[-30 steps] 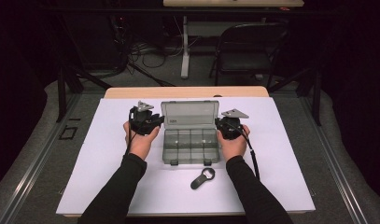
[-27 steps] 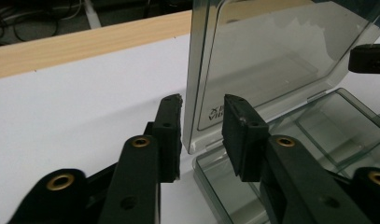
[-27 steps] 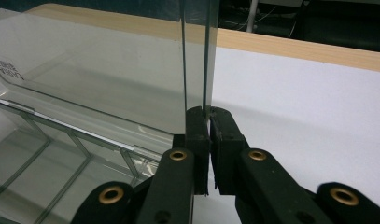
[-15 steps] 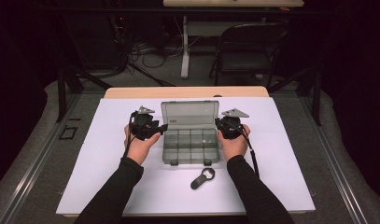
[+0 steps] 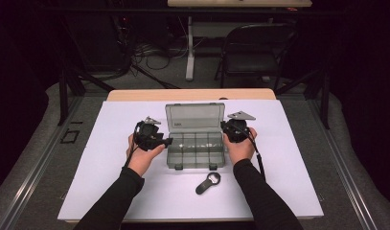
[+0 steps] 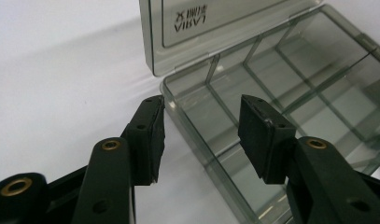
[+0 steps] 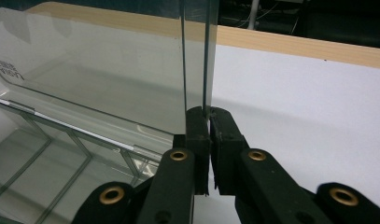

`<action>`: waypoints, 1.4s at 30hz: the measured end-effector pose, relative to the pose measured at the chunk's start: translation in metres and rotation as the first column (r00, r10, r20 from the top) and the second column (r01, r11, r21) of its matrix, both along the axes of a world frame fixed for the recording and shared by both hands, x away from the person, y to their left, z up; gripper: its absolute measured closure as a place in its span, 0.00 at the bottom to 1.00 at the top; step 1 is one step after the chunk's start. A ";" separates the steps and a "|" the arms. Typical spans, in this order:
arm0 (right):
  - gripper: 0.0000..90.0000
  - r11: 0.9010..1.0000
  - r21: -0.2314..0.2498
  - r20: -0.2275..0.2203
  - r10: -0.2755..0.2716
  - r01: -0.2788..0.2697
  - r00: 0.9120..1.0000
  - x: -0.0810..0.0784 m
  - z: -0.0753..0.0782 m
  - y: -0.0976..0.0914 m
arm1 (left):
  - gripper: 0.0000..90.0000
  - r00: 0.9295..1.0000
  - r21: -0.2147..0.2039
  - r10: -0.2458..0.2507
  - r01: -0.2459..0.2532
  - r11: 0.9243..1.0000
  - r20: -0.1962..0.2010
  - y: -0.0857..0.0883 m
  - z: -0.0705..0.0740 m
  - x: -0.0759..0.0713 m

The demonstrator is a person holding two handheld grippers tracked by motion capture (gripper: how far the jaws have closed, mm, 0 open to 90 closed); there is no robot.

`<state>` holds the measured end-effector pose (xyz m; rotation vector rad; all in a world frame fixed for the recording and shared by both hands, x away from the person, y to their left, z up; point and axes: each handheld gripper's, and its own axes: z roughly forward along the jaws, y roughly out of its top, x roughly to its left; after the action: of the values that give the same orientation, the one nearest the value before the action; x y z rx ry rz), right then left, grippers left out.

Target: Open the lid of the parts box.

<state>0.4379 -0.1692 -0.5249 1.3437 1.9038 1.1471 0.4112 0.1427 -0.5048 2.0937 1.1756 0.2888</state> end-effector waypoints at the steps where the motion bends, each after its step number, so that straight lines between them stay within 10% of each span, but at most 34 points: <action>1: 0.97 1.000 -0.001 0.000 0.001 -0.001 1.000 0.000 0.000 0.000 | 0.57 1.000 0.002 -0.001 0.001 1.000 -0.007 0.000 -0.002 -0.001; 25: 0.96 1.000 -0.005 0.003 -0.007 0.007 1.000 0.000 0.000 0.001 | 0.57 0.994 0.019 -0.007 0.009 1.000 -0.110 -0.013 -0.033 -0.014; 42: 0.97 1.000 -0.010 -0.003 -0.016 0.016 1.000 0.001 0.000 0.002 | 0.70 0.995 0.112 0.000 0.010 0.994 -0.097 -0.022 -0.041 -0.017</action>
<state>0.4389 -0.1670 -0.5246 1.3536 1.8948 1.1272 0.3939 0.1205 -0.5462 2.2298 1.2360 0.2589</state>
